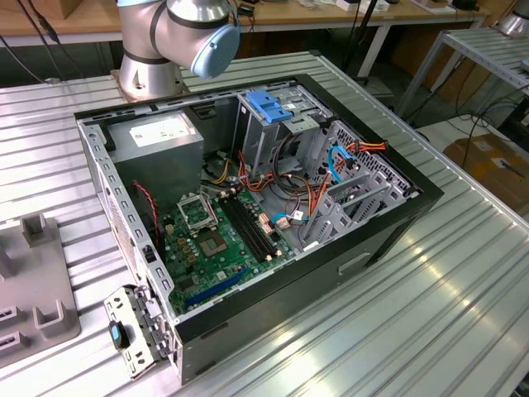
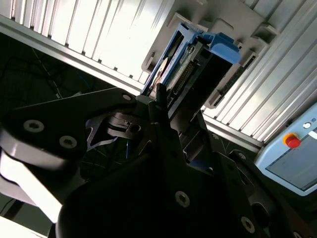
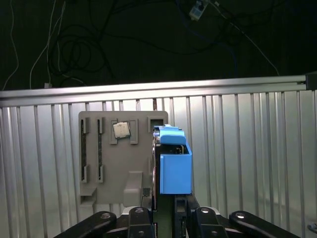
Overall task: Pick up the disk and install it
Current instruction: 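Pick up the disk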
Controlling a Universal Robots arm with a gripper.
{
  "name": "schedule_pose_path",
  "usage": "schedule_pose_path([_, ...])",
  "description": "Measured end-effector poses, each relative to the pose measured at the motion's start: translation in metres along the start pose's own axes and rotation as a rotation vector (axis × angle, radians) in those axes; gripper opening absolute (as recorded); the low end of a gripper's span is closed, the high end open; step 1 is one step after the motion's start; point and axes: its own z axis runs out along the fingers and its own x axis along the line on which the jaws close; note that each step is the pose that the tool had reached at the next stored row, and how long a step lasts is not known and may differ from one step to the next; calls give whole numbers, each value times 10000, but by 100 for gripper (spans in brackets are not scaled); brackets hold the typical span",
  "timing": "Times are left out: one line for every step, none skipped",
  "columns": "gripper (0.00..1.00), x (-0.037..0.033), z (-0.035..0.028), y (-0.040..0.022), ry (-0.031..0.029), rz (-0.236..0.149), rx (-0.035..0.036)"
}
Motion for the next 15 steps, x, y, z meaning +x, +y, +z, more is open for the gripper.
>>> schedule_pose_path([35, 0, 0, -5, 0, 0, 0])
schedule_pose_path([35, -1, 1, -15, 1, 0, 1])
schedule_pose_path([35, -2, 1, -25, -1, 0, 0])
schedule_pose_path([35, -2, 1, -30, -1, 0, 1])
schedule_pose_path([35, -2, 1, -36, -1, 0, 0])
schedule_pose_path([35, -3, 1, -49, -1, 0, 1])
schedule_pose_path([35, -4, 1, -59, -1, 0, 1])
schedule_pose_path([35, -4, 1, -67, -1, 0, 1])
schedule_pose_path([35, -4, 1, -72, -1, 0, 1])
schedule_pose_path([35, -5, 2, -77, -1, 0, 1])
schedule_pose_path([35, -6, 2, -91, 0, 0, 1])
schedule_pose_path([35, -7, 2, -102, 0, 0, 0])
schedule_pose_path([35, -7, 2, -110, 0, 0, 1])
schedule_pose_path([35, -8, 2, -119, 0, 0, 1])
schedule_pose_path([35, -8, 2, -130, -1, 0, 0])
